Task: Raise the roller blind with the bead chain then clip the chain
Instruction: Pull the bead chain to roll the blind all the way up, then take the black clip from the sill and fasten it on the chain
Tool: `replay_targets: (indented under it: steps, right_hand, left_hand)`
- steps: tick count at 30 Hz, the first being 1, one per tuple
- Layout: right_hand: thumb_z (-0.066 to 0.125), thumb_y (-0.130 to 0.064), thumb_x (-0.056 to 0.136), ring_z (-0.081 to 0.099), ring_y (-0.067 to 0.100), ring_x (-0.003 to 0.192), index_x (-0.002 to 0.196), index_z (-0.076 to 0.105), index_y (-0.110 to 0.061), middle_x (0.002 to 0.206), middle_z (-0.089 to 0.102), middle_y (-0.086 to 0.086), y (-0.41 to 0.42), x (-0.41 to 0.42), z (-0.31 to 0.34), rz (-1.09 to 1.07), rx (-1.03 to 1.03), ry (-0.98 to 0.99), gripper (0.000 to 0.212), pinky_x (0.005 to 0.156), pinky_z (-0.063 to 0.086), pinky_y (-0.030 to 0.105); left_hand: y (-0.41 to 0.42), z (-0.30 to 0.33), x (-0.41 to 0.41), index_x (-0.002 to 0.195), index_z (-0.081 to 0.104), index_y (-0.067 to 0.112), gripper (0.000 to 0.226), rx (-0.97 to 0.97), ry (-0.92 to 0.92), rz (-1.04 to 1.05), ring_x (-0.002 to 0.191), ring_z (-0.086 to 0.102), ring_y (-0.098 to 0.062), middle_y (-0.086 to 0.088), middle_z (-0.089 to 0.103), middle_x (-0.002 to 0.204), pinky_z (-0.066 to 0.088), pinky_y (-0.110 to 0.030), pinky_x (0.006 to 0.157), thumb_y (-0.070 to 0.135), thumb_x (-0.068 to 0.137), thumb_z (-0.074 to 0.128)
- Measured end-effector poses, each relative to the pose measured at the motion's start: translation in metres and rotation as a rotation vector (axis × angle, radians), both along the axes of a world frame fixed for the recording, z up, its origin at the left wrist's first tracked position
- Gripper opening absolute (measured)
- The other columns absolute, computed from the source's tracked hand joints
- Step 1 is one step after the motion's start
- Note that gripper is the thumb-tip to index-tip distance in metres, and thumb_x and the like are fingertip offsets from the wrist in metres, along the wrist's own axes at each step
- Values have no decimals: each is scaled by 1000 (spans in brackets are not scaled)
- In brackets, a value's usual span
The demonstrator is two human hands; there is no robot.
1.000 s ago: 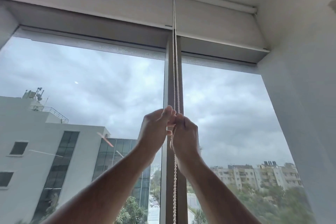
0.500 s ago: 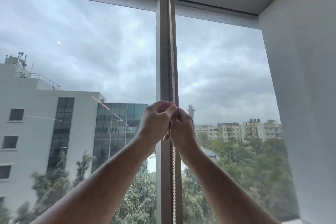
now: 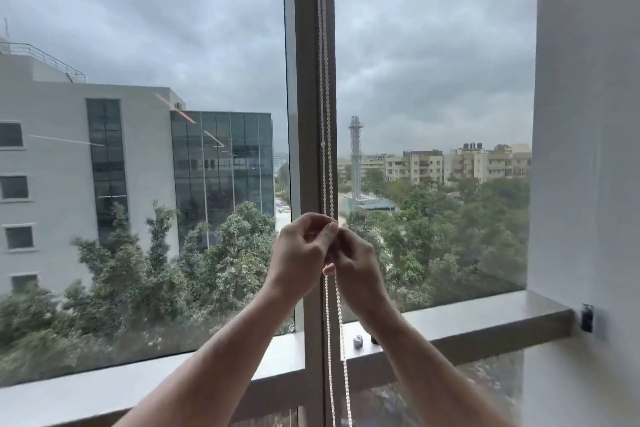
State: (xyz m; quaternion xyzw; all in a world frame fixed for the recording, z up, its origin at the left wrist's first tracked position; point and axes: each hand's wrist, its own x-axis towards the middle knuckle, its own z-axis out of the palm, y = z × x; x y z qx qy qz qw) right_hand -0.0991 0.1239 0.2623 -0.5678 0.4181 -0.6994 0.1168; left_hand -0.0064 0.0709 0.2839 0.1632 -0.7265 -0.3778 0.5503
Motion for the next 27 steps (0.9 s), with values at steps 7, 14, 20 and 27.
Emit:
replay_targets:
  steps: [7, 14, 20, 27]
  right_hand:
    - [49, -5, 100, 70, 5, 78, 99, 71, -18, 85, 77, -6, -14, -10, -74, -10, 84, -14, 26, 67, 53, 18]
    - [51, -3, 98, 63, 0, 68, 91, 71, -21, 75, 73, -12, -21, -20, -137, -83, 202, -7, 28, 62, 48, 18]
    - [52, -8, 99, 67, 14, 74, 94, 72, -18, 81, 73, -6, -25, -26, -182, -115, 311, -17, 23, 68, 53, 34]
    - [70, -23, 86, 70, 9, 77, 89, 77, -24, 84, 77, -2, -25, -59, -222, -100, 409, -61, 8, 72, 55, 26]
  left_hand:
    - [-15, -72, -7, 83, 71, 36, 8, 87, -43, -14, 70, 71, -5, 11, 75, 77, 53, -19, 59, 28, 83, 68]
    - [-21, -136, -9, 83, 69, 27, 14, 120, -90, -9, 59, 63, -2, 11, 73, 71, 52, -20, 54, 15, 91, 67]
    - [-26, -175, -15, 84, 70, 24, 14, 174, -146, 12, 62, 65, -1, 6, 72, 74, 56, -23, 60, 12, 89, 69]
    - [-36, -219, -23, 85, 69, 33, 16, 241, -143, 82, 75, 70, -6, 8, 75, 79, 55, -21, 73, 18, 90, 68]
